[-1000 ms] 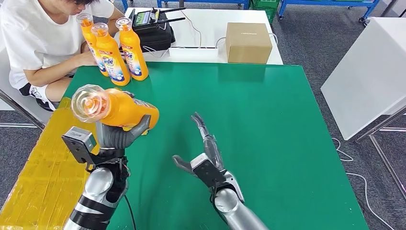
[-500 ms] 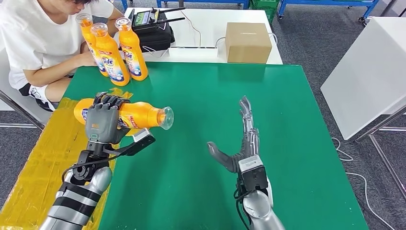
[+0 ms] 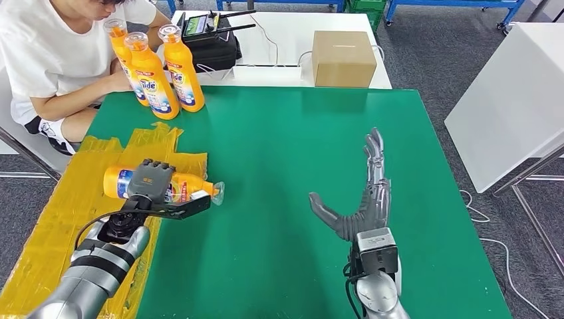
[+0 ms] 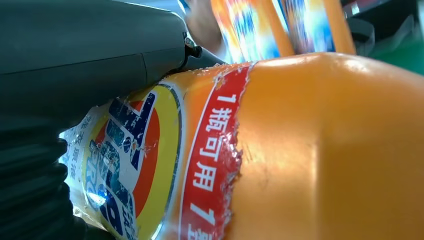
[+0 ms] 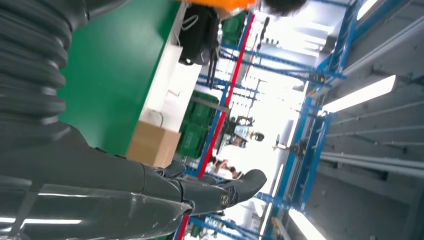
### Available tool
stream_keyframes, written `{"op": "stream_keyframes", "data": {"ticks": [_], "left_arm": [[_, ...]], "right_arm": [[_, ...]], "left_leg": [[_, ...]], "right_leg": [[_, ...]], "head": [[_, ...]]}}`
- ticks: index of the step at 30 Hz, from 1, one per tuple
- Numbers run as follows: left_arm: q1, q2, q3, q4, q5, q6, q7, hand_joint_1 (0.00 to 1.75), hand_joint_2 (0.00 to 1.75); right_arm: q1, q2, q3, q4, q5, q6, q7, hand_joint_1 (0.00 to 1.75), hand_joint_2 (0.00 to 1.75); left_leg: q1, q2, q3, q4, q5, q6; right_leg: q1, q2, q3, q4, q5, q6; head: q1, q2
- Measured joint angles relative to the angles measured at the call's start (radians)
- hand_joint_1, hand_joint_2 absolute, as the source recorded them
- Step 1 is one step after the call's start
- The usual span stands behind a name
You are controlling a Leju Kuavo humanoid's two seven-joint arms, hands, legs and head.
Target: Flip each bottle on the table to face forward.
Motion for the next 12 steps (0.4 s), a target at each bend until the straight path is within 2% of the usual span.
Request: {"op": "stream_keyframes", "data": {"ticks": [3,4,7,8,12], "left_arm": [[-0.056,-0.001,-0.016,0.108,0.014,-0.053,0.0,1.75,1.75],[-0.075,-0.002,-0.02,0.14,0.021,-0.065,0.0,1.41,1.75],[-0.122,-0.008,-0.028,0.229,0.042,-0.067,0.009,0.1,0.44],[-0.134,-0.01,-0.029,0.254,0.05,-0.051,0.022,0.0,0.0],[-0.149,-0.023,-0.028,0.307,0.072,0.037,0.086,0.0,0.0]], "right_arm": [[0.0,0.0,-0.008,-0.015,0.002,0.008,0.004,0.0,1.75],[-0.001,0.0,-0.009,-0.018,0.003,0.009,0.006,0.0,1.75],[-0.004,0.0,-0.01,-0.02,0.004,0.009,0.012,0.0,1.75],[-0.005,0.0,-0.01,-0.02,0.006,0.009,0.015,0.0,1.75],[-0.006,0.0,-0.01,-0.02,0.018,0.01,0.021,0.0,1.75]], "left_leg": [[0.0,-0.001,0.0,0.0,0.0,0.0],[0.0,-0.001,0.0,0.0,0.0,0.0],[0.0,-0.002,0.003,0.0,0.0,0.0],[0.0,-0.002,0.004,0.0,0.0,0.0],[0.0,-0.002,0.006,0.0,0.0,0.0]], "right_leg": [[0.0,-0.001,0.001,0.0,0.0,0.0],[0.0,-0.001,0.002,0.0,0.0,0.0],[0.0,-0.001,0.005,0.0,0.0,0.0],[0.0,-0.001,0.006,0.0,0.0,0.0],[0.0,-0.002,0.008,0.0,0.0,0.0]], "head": [[0.0,0.0],[0.0,0.0],[0.0,0.0],[0.0,0.0],[0.0,0.0]]}}
